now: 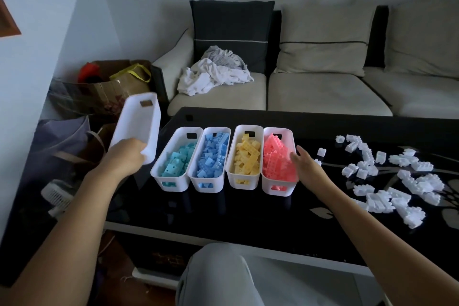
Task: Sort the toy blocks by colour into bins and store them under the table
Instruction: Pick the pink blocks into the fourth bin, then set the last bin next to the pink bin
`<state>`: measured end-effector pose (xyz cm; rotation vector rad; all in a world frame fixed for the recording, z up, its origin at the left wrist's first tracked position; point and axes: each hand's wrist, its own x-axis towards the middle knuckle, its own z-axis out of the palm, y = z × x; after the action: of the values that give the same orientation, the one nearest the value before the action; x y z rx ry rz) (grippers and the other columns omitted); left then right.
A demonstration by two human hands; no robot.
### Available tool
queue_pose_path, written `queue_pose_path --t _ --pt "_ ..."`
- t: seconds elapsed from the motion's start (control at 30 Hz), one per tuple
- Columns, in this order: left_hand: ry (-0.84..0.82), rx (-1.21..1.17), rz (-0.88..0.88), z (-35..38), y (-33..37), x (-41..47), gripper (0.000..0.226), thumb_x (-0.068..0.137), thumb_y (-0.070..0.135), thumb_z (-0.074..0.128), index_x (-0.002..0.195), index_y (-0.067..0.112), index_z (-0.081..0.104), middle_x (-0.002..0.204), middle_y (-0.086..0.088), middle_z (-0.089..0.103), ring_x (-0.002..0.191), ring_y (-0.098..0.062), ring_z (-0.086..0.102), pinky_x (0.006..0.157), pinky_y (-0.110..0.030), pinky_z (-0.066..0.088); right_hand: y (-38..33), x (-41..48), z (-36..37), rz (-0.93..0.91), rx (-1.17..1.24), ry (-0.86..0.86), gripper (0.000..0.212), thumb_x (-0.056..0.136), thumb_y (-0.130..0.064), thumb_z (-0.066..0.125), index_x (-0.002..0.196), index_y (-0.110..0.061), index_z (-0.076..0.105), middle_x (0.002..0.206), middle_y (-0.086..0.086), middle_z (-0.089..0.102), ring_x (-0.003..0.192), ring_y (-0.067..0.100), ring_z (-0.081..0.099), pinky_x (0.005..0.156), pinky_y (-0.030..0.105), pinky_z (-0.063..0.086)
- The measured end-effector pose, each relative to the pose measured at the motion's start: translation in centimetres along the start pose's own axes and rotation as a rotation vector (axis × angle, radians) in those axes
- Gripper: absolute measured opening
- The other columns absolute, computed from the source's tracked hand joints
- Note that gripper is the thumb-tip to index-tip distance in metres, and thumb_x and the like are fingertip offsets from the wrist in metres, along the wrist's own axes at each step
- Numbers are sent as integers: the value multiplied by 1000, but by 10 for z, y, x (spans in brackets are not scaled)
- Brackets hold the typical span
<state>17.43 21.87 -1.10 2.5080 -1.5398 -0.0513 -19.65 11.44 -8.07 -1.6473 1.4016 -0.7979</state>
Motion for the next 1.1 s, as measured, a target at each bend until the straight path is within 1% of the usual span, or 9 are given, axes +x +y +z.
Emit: queue_pose_path --t 0.07,0.17,0.3,0.43,0.57,0.67,0.77,0.87,1.1 --pt "91 -28 59 -14 19 -7 26 94 15 53 114 1 59 117 -21 59 106 -36 55 85 -35 41 2 1 -10 19 -22 115 47 101 -30 32 146 -17 29 121 3 53 108 21 54 84 27 35" --pt "144 -78 272 -33 64 -24 30 92 13 53 64 9 42 73 -9 53 74 -29 49 57 -31 30 15 4 -24 -42 -223 209 43 98 -21 38 141 -19 40 122 10 57 84 17 57 72 30 44" --pt "-16 -324 542 -32 128 -47 35 90 15 56 62 8 37 58 1 35 56 -16 36 52 -29 24 51 11 -32 -158 -643 146 58 93 -15 46 148 -24 27 156 7 21 142 27 22 114 39 25" --pt "-196 -531 688 -12 193 -57 25 92 16 56 70 5 52 58 8 39 53 -3 38 55 -26 31 74 23 -42 -117 -893 62 59 97 -33 40 150 -33 13 159 3 -2 145 32 -2 117 45 4" --pt "-199 -573 782 2 243 -65 37 94 20 53 60 21 38 57 8 36 49 -3 37 51 -20 28 70 43 -55 -145 -1029 40 59 96 -50 36 149 -38 12 159 3 -9 145 32 -7 117 47 0" --pt "-186 -579 812 10 262 -65 28 97 23 49 69 27 46 67 13 45 59 -4 48 49 -7 32 71 61 -70 -99 -953 -80 64 92 -54 42 148 -38 16 159 3 -6 145 31 5 116 46 9" --pt "-184 -592 790 17 271 -62 28 97 25 48 70 29 45 70 14 45 62 -6 50 52 -8 32 64 66 -82 -74 -716 -173 48 93 -41 49 139 -29 43 154 3 20 130 25 41 104 33 35" --pt "-183 -567 797 23 281 -66 33 98 24 47 65 27 40 64 12 41 54 -3 45 49 -7 31 60 51 -86 -142 -737 -165 34 96 -35 44 124 -21 57 136 1 40 120 22 48 100 32 38" --pt "-241 -363 875 52 315 -84 30 98 20 45 70 11 39 61 -2 39 56 -15 37 53 -27 26 88 -23 -114 -321 -939 -285 58 96 -55 19 142 -25 38 150 -9 25 140 5 19 119 42 -2"
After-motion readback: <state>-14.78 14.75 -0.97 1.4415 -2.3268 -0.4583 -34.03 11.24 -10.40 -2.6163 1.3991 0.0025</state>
